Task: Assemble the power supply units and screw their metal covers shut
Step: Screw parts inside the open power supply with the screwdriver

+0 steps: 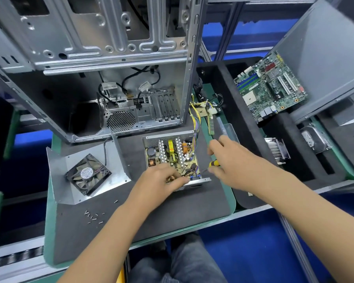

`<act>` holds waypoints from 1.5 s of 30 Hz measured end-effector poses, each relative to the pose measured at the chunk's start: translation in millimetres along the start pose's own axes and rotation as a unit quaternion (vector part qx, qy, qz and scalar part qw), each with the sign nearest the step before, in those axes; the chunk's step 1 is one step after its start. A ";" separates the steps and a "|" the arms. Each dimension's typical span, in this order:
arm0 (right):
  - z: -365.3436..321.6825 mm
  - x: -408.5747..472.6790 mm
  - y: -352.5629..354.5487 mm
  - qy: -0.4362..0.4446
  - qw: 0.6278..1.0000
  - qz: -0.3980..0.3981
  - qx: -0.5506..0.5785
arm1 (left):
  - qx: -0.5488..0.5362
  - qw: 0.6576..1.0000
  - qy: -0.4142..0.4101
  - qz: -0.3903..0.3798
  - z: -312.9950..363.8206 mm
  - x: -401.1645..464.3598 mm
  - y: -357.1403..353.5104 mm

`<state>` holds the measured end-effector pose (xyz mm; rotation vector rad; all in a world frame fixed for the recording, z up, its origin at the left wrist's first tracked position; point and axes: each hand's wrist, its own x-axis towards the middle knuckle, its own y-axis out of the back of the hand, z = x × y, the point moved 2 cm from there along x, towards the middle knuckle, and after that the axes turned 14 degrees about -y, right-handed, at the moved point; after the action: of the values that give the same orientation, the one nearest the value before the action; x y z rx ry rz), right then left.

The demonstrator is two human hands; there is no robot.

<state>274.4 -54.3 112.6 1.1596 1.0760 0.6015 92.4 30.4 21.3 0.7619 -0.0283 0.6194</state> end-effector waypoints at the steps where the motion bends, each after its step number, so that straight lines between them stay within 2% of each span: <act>1: 0.3 1.1 0.2 0.012 1.000 -0.016 0.009 | -0.016 1.000 0.011 0.007 -0.6 -1.0 0.3; 4: -1.1 4.5 0.3 -0.017 0.997 -0.011 -0.072 | -0.063 0.996 0.044 0.043 1.9 -2.5 3.1; 6: -3.4 5.5 0.3 -0.019 0.993 -0.027 -0.118 | -0.099 0.987 0.100 0.077 -0.5 -4.9 8.7; 7: -2.9 5.2 1.2 -0.015 0.994 -0.039 -0.103 | -0.126 0.978 0.138 0.091 -2.4 -6.8 11.6; 9: -2.3 4.7 5.0 0.007 0.998 -0.018 -0.061 | -0.201 0.948 0.215 0.118 -6.3 -11.2 17.7; 11: -1.8 5.7 4.8 0.002 0.998 -0.014 -0.059 | -0.295 0.902 0.278 0.149 -8.0 -14.8 21.5; 13: -2.4 7.5 5.0 -0.024 0.996 -0.028 -0.080 | -0.369 0.864 0.303 0.163 -7.3 -17.6 23.2; 14: -2.5 7.8 4.6 -0.030 0.995 -0.037 -0.090 | -0.386 0.855 0.306 0.164 -6.3 -18.9 24.0; 16: -0.4 8.3 6.5 -0.040 0.997 -0.047 -0.038 | -0.403 0.847 0.306 0.164 -4.8 -20.6 25.4; 18: -1.4 8.2 7.9 -0.025 0.998 -0.049 0.021 | -0.405 0.845 0.303 0.172 -3.9 -21.3 26.7; 22: -1.1 7.8 4.7 -0.077 0.993 -0.001 -0.092 | -0.382 0.856 0.288 0.195 -4.0 -22.1 29.3; 24: 1.4 6.9 5.2 -0.077 0.996 -0.009 -0.044 | -0.356 0.867 0.279 0.208 -2.7 -21.4 31.8; 27: 0.3 5.5 5.8 -0.020 0.999 -0.040 0.027 | -0.321 0.880 0.271 0.224 -3.0 -20.4 33.9; 31: -2.1 3.7 5.9 -0.096 0.994 0.002 -0.042 | -0.290 0.890 0.269 0.227 -6.2 -19.7 33.6; 33: -3.2 2.7 4.3 -0.089 0.995 -0.036 0.015 | -0.279 0.899 0.261 0.216 -7.4 -18.9 33.0; 34: -4.8 2.3 4.0 -0.064 0.995 -0.057 0.049 | -0.279 0.903 0.256 0.205 -8.0 -18.5 32.4; 36: -6.1 1.7 3.1 -0.038 0.997 -0.038 0.059 | -0.297 0.902 0.251 0.185 -8.3 -17.0 29.5; 40: -1.9 0.3 2.3 -0.124 0.992 0.034 0.006 | -0.360 0.889 0.227 0.168 -3.1 -13.3 24.1; 42: 6.4 -2.6 0.0 -0.137 0.988 0.007 0.068 | -0.379 0.884 0.219 0.162 -1.5 -11.1 21.2; 44: 7.9 -6.1 -0.9 -0.094 0.985 -0.037 0.137 | -0.387 0.881 0.221 0.159 -2.2 -9.9 18.2; 45: 8.0 -6.6 -1.6 -0.074 0.988 -0.044 0.131 | -0.387 0.881 0.223 0.158 -3.0 -9.7 16.6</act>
<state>278.7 -63.8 113.6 1.3538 1.0951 0.3049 75.0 36.6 27.3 -0.1833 0.0258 0.9968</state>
